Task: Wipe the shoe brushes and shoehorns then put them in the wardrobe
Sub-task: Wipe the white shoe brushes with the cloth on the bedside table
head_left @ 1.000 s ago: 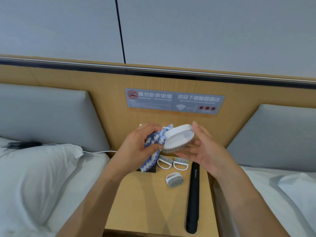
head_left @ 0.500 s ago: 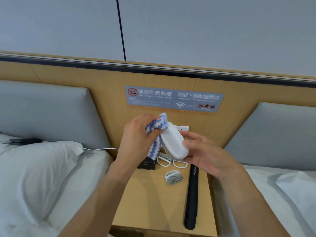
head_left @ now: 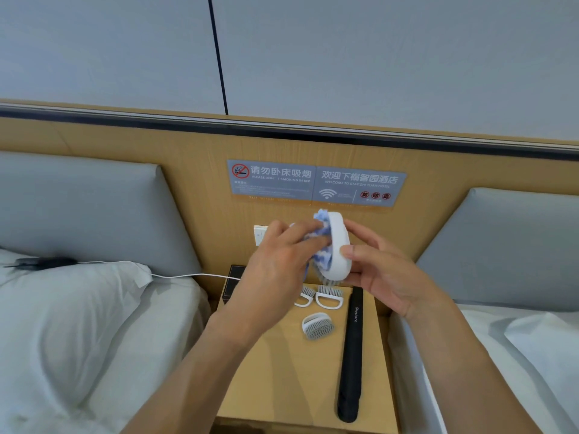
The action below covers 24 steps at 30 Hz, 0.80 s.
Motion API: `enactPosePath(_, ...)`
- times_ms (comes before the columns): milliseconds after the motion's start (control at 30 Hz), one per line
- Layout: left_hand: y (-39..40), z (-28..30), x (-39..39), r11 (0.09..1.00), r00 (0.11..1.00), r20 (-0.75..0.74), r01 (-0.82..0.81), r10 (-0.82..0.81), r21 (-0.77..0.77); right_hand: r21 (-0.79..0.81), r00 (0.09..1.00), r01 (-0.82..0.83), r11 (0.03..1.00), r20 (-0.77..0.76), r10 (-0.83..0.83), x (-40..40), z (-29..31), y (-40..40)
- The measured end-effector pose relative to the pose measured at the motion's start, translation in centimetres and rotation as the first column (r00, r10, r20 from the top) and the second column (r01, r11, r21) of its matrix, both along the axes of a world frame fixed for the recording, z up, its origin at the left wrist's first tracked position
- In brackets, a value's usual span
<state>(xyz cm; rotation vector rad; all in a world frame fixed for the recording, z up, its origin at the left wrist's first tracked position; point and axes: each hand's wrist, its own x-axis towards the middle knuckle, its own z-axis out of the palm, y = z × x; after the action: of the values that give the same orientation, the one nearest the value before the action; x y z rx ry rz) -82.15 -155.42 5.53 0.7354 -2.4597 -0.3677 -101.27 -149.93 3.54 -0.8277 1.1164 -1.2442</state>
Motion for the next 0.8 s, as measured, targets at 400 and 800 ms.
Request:
enactPosePath(400, -0.6, 1.1, 0.7, 0.997, 0.997, -0.002, 0.071, -0.071, -0.005, -0.024, 0.996, -0.083, 0.996, 0.030, 0.084, -0.2, 0.0, 0.0)
enactPosePath(800, -0.5, 0.2, 0.8, 0.844, 0.969, -0.243, 0.160, -0.036, 0.513, 0.013, 0.992, 0.081, 0.997, 0.094, -0.082, 1.1, -0.1, -0.5)
